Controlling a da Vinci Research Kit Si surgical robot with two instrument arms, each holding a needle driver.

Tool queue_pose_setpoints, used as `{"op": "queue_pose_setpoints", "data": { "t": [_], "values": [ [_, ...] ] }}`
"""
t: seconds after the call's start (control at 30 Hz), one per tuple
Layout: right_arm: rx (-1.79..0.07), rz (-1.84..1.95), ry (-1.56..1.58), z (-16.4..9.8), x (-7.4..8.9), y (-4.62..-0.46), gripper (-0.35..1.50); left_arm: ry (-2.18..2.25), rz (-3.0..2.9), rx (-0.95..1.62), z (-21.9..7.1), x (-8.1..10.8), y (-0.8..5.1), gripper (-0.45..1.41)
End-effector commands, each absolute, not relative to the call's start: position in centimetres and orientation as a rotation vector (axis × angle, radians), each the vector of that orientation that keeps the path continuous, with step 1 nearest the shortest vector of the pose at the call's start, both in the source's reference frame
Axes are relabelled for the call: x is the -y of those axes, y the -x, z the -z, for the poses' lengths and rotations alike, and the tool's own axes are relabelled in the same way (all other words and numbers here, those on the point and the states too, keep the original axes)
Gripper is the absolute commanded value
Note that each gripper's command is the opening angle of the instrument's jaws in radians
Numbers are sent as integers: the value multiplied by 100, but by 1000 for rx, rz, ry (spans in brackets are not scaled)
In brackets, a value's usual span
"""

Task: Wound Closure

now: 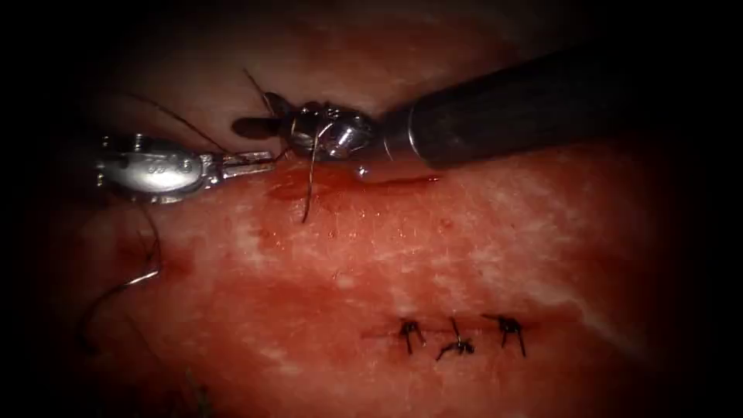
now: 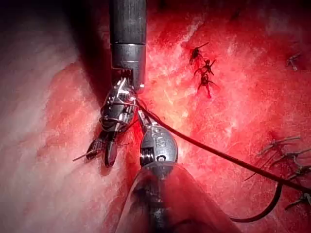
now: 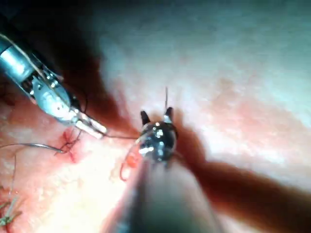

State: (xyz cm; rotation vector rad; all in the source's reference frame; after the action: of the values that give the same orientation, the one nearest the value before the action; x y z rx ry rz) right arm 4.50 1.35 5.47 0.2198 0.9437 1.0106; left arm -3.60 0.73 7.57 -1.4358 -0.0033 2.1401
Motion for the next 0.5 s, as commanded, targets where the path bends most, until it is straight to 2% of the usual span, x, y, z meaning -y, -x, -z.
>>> {"op": "queue_pose_setpoints", "data": {
  "t": [0.03,0.13,0.17,0.2,0.23,0.5],
  "values": [
    [-945,-1009,-226,-549,-131,-459,54,1436,-2141,5,-763,-65,365,-45],
    [-945,-1012,-223,-550,-131,-463,47,1434,-2137,8,-764,-64,365,-45],
    [-944,-1012,-222,-551,-131,-464,37,1434,-2137,8,-764,-63,364,-45],
    [-944,-1012,-221,-551,-131,-465,5,1434,-2137,8,-764,-63,364,-45],
    [-942,-1011,-222,-551,-131,-465,-35,1435,-2137,9,-763,-63,363,-45],
    [-950,-940,-132,-512,-118,-433,-35,1382,-2123,1,-748,-100,324,-45]
  ]
}}
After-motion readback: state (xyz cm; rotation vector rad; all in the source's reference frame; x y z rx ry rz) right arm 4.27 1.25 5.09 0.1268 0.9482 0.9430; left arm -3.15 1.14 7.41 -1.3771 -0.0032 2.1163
